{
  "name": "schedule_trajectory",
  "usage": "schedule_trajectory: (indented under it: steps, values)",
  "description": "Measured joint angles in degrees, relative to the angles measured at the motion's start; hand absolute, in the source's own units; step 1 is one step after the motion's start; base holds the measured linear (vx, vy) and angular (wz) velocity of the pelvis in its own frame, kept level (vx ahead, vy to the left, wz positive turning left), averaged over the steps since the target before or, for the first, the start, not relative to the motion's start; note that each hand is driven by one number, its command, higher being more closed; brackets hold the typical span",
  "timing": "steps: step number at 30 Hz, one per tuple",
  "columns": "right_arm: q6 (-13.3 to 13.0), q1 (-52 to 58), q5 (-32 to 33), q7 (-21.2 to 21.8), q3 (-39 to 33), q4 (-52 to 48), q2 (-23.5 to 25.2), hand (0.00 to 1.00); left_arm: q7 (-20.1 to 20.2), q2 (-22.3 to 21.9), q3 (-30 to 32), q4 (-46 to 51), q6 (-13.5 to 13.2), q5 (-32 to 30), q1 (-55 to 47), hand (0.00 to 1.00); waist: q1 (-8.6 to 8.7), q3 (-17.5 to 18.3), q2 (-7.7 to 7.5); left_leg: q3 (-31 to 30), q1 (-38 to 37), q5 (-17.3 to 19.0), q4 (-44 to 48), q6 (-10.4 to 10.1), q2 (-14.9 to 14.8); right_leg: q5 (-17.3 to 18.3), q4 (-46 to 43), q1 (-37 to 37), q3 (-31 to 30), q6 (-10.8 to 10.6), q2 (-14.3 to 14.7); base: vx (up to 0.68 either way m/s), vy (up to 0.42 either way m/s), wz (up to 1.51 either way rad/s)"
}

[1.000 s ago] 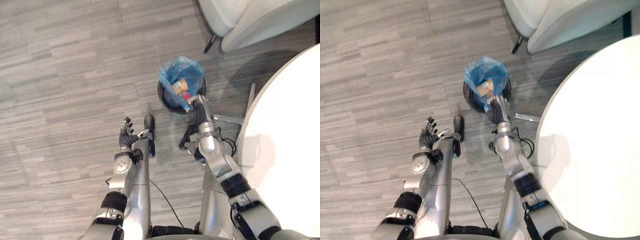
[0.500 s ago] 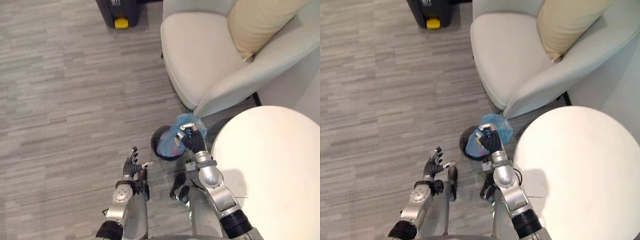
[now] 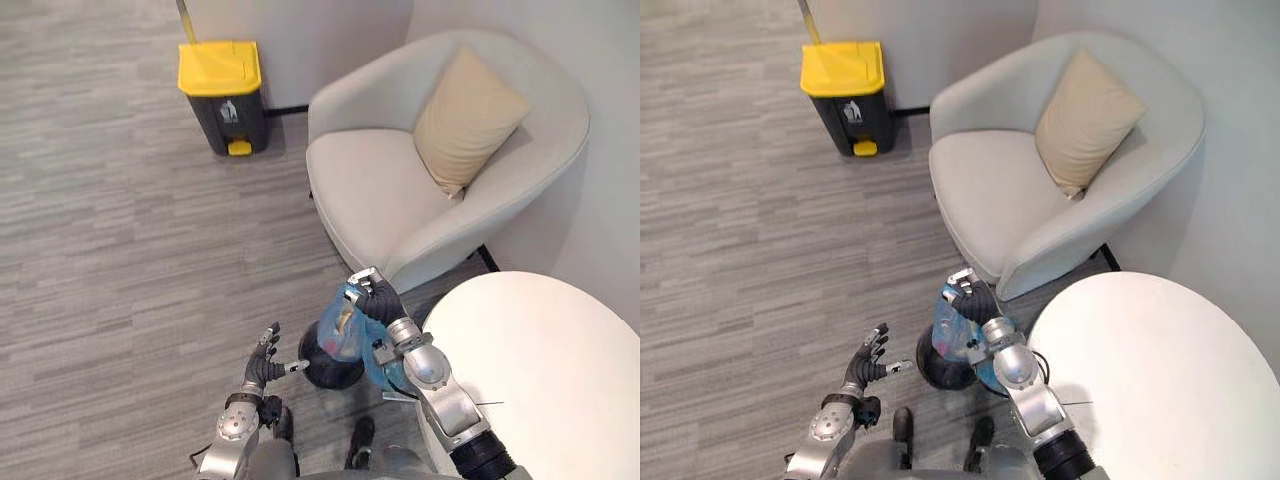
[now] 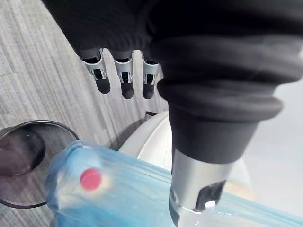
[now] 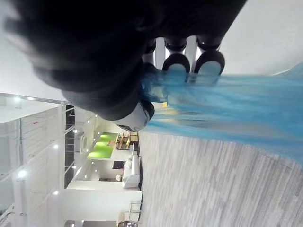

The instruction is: Gather rubbish on tea table into small bin, then transfer packed bag to large trash can.

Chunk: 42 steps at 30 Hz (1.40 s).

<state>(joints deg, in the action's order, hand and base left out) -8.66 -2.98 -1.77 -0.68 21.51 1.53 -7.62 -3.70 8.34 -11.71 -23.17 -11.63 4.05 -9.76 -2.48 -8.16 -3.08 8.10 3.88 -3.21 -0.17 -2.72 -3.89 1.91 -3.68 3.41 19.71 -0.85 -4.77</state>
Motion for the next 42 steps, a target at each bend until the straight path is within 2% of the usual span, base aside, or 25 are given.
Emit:
schedule_trajectory:
  steps: [6, 12, 17, 21, 28, 33, 42]
  values:
    - [-0.01, -0.03, 2.77, 2.18, 1.95, -0.37, -2.14, 1.0, 0.07, 1.4, -1.76, 3.9, -0.26, -2.21, -1.09, 0.0, -0.03, 1.0, 1.0, -0.21, -2.02, 0.05, -1.95, 0.05, -0.27, -1.45, 2.05, -1.66, -0.78, 0.11, 1.1, -0.05, 0.03, -0.07]
    - [-1.57, -0.3, 5.78, 3.94, 3.98, -1.57, -5.16, 1.0, 0.01, 3.97, -4.39, 9.64, -2.67, -8.73, -0.68, 0.0, 0.01, 2.58, 1.66, -0.41, -2.67, 0.0, -2.94, 0.09, -0.54, -2.64, 3.62, -2.43, -1.16, 0.35, 1.69, -0.04, 0.018, -0.02]
    - [-1.88, -1.54, 7.24, 4.85, 4.35, -2.85, -5.88, 1.0, -0.13, 5.89, -5.84, 9.85, -3.72, -14.67, 2.62, 0.0, 0.17, 3.32, 2.46, -0.7, -3.4, -0.38, -2.94, 0.28, -0.75, -2.87, 4.03, -3.33, -1.09, 0.47, 2.07, 0.0, 0.0, 0.0]
    - [-2.14, -4.14, 8.99, 5.83, 4.75, -2.96, -6.48, 1.0, -0.11, 6.2, -8.29, 11.56, -3.99, -17.23, 4.53, 0.0, 0.2, 3.41, 2.4, -0.58, -3.46, -0.38, -2.97, 0.28, -0.77, -2.98, 4.27, -3.38, -1.33, 0.64, 2.45, 0.01, 0.01, -0.04]
    - [-2.14, -8.7, 10.84, 5.94, 7.33, -3.31, -6.25, 1.0, -0.08, 5.33, -10.75, 11.76, -4.0, -17.49, 6.8, 0.0, 0.36, 3.45, 2.33, -0.01, -3.59, -0.42, -3.0, 0.22, -1.08, -3.52, 5.2, -3.41, -2.39, 1.29, 3.12, 0.01, 0.012, -0.07]
    - [-2.16, -9.65, 13.5, 5.98, 8.21, -8.07, -5.74, 1.0, -0.05, 4.05, -11.9, 9.14, -3.89, -17.0, 7.61, 0.0, 0.34, 3.57, 2.14, 0.0, -3.97, -0.41, -3.02, 0.22, -1.1, -3.87, 5.99, -4.12, -2.48, 1.3, 3.63, 0.0, 0.0, 0.0]
    - [-2.24, -13.02, 18.31, 6.09, 8.81, -12.13, -5.13, 1.0, -0.01, 3.57, -11.86, 5.13, -3.53, -16.84, 7.75, 0.0, 0.39, 4.58, 0.57, 0.27, -4.76, -0.42, -3.54, 0.22, -1.02, -3.92, 5.99, -4.51, -2.76, 1.25, 3.61, 0.0, 0.019, -0.01]
